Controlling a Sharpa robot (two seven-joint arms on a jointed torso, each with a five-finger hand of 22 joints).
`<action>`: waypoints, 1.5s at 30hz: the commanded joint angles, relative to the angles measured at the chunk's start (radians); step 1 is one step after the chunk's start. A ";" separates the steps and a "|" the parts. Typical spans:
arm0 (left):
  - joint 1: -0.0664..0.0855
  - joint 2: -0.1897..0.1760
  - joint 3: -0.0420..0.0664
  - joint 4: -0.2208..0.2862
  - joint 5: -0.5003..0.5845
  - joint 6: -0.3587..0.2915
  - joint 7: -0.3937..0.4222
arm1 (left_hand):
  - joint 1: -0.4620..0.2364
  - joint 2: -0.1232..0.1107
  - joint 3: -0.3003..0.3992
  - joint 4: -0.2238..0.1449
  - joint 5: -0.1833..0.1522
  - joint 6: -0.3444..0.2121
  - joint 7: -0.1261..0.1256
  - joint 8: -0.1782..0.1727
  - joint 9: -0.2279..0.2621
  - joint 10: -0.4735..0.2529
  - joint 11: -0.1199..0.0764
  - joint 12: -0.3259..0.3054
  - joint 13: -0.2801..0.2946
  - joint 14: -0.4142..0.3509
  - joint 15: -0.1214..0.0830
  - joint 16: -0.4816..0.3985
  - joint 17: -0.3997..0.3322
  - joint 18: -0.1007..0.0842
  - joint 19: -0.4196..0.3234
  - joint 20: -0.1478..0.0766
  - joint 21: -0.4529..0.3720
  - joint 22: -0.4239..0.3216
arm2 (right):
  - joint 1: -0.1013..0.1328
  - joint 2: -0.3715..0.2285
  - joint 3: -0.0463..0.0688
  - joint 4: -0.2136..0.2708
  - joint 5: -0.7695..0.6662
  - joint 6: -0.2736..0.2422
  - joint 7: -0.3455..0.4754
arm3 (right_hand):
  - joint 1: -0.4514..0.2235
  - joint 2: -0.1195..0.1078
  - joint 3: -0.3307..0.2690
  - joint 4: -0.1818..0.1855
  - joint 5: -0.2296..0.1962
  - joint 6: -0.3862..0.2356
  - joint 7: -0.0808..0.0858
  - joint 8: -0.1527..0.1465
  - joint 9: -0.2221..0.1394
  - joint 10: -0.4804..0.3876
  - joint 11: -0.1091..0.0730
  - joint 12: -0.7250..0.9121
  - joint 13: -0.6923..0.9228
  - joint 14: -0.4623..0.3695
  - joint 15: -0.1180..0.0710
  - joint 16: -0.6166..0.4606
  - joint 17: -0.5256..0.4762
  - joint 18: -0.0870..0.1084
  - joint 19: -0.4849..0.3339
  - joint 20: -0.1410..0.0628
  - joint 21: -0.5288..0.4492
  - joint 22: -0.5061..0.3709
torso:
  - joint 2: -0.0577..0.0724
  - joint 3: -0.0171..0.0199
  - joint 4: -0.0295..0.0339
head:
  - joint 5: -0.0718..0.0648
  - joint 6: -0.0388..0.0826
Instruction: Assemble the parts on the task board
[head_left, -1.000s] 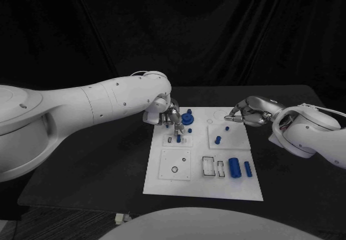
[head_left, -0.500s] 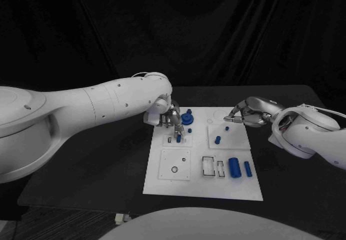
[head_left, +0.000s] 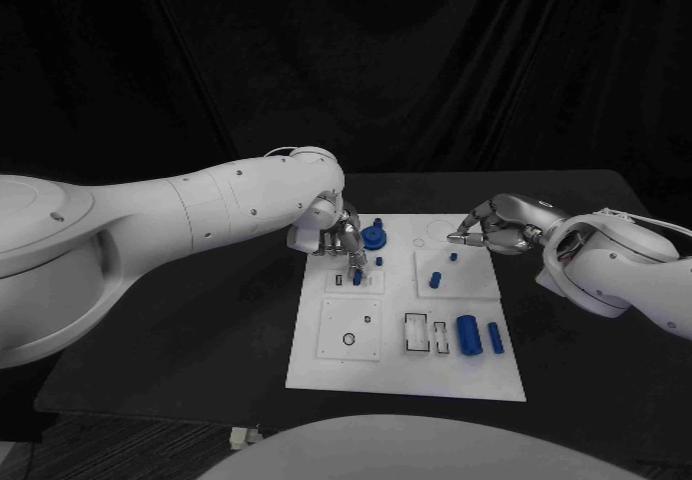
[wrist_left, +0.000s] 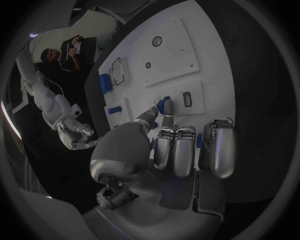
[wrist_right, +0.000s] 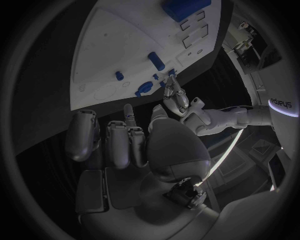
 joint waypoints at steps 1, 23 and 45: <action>-0.003 0.004 0.001 -0.001 -0.002 0.017 0.005 | 0.015 -0.001 0.003 -0.009 0.007 0.008 -0.003 0.006 0.003 0.106 -0.005 -0.001 0.263 0.104 -0.001 0.003 0.263 0.006 0.019 0.004 -0.003 0.165 | -0.003 -0.001 0.001 0.003 -0.002 0.003 -0.006 | 0.004 0.008 -0.006 -0.001 0.003 -0.003 0.001 0.000 0.000 0.061 0.007 -0.006 0.185 0.042 0.008 -0.005 0.016 0.011 -0.006 0.001 -0.002 0.166 | 0.000 0.0001 0.0000 | 0.001 0.000; -0.009 0.008 0.001 -0.008 -0.013 0.022 0.002 | 0.020 -0.010 0.106 -0.090 0.099 0.007 -0.008 0.009 0.017 0.106 -0.011 -0.001 0.263 0.104 -0.007 0.003 0.263 0.006 0.021 -0.004 -0.006 0.170 | -0.004 -0.002 0.001 0.002 -0.002 0.009 -0.005 | 0.004 0.008 -0.006 -0.001 0.003 -0.003 0.001 0.000 0.000 0.061 0.007 -0.006 0.185 0.042 0.008 -0.005 0.016 0.011 -0.006 0.001 -0.002 0.166 | 0.000 -0.0003 0.0000 | 0.003 0.000; -0.009 -0.002 0.001 0.002 -0.013 0.007 0.002 | -0.015 -0.028 0.235 -0.181 0.151 0.000 -0.004 0.020 0.047 0.106 -0.009 -0.001 0.263 0.104 -0.007 0.003 0.263 0.007 0.021 -0.003 -0.015 0.172 | -0.006 -0.001 0.001 -0.001 -0.002 0.016 -0.006 | 0.005 0.010 -0.008 -0.002 0.003 -0.003 0.002 0.000 0.000 0.060 0.007 -0.008 0.182 0.042 0.008 -0.007 0.013 0.012 -0.008 0.001 -0.007 0.164 | -0.001 0.0002 0.0004 | 0.008 0.000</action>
